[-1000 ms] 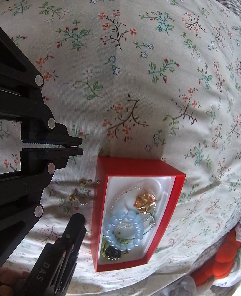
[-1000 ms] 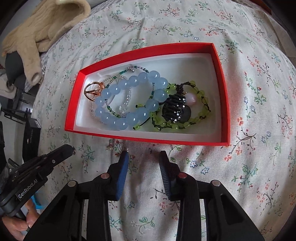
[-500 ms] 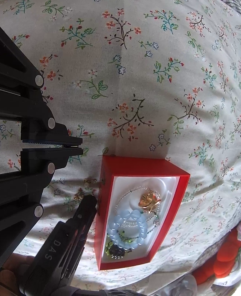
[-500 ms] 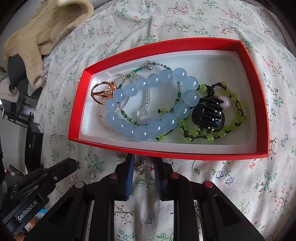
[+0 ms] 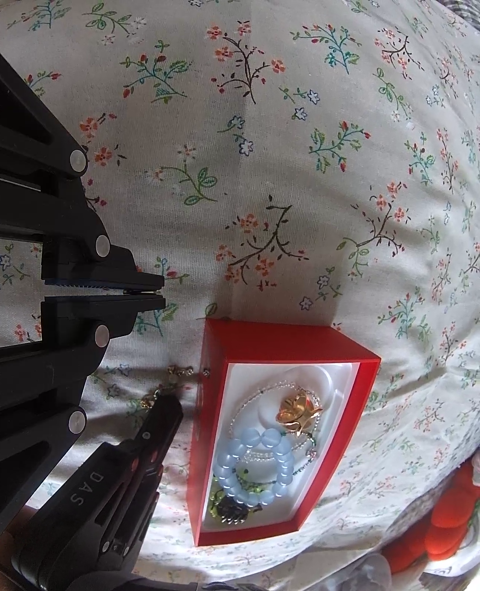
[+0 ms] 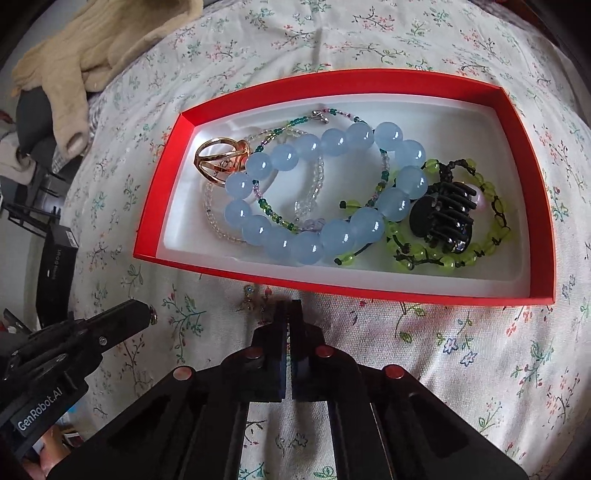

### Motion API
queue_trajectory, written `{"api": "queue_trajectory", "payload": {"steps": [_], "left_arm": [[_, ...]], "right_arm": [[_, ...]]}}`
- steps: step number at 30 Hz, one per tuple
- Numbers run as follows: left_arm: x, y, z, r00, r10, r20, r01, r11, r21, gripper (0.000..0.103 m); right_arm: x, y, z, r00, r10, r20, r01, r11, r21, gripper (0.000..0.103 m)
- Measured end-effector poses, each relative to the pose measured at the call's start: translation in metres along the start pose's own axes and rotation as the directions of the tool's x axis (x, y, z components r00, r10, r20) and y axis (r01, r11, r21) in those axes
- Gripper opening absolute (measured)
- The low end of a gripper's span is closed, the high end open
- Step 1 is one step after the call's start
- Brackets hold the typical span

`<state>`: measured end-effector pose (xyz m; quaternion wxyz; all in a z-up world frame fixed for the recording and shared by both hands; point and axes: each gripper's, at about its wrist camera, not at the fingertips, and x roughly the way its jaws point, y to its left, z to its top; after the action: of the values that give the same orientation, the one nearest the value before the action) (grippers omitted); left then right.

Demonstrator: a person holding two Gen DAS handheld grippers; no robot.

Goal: Organize jewelry
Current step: 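Carry the gold earring into the box corner with the right tool and open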

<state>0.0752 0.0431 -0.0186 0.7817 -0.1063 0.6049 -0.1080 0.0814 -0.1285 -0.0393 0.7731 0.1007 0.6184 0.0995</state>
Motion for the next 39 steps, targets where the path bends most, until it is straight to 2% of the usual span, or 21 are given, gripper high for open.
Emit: {"api": "queue_trajectory", "payload": {"steps": [10, 13, 15, 18, 19, 28, 31, 39], "left_arm": [[-0.004, 0.005, -0.001, 1.000, 0.001, 0.004, -0.001, 1.000, -0.007, 0.000], [-0.004, 0.005, -0.001, 1.000, 0.002, 0.004, -0.002, 1.000, -0.010, 0.000], [-0.003, 0.003, -0.001, 1.000, 0.001, 0.003, -0.001, 1.000, -0.008, 0.000], [-0.002, 0.001, -0.001, 1.000, 0.000, 0.000, 0.000, 1.000, -0.001, 0.000], [-0.001, 0.000, -0.001, 1.000, 0.001, -0.001, -0.001, 1.000, 0.002, 0.000], [0.005, -0.004, -0.001, 1.000, 0.009, -0.013, -0.009, 1.000, 0.008, 0.000], [0.006, -0.004, -0.001, 1.000, 0.011, -0.014, -0.011, 1.000, 0.005, 0.000], [0.003, -0.003, -0.001, 1.000, 0.005, -0.004, -0.005, 1.000, -0.001, 0.000]], "right_arm": [[-0.018, -0.005, -0.002, 0.999, 0.030, 0.024, -0.030, 0.999, 0.013, 0.000], [-0.017, -0.008, -0.001, 1.000, 0.021, 0.010, -0.022, 0.999, 0.025, 0.003], [-0.016, -0.008, 0.000, 1.000, 0.002, 0.002, -0.002, 1.000, 0.014, 0.018], [-0.014, -0.005, 0.000, 1.000, 0.008, -0.003, -0.008, 1.000, -0.006, 0.028], [-0.013, -0.002, 0.000, 1.000, 0.003, -0.002, -0.003, 1.000, -0.021, 0.029], [0.006, 0.020, 0.000, 0.996, -0.080, 0.024, 0.083, 0.983, -0.165, 0.027], [0.008, 0.026, -0.002, 0.993, -0.116, 0.037, 0.122, 0.970, -0.211, 0.016], [0.000, 0.015, 0.000, 0.997, -0.067, 0.023, 0.070, 0.984, -0.163, 0.014]]}}
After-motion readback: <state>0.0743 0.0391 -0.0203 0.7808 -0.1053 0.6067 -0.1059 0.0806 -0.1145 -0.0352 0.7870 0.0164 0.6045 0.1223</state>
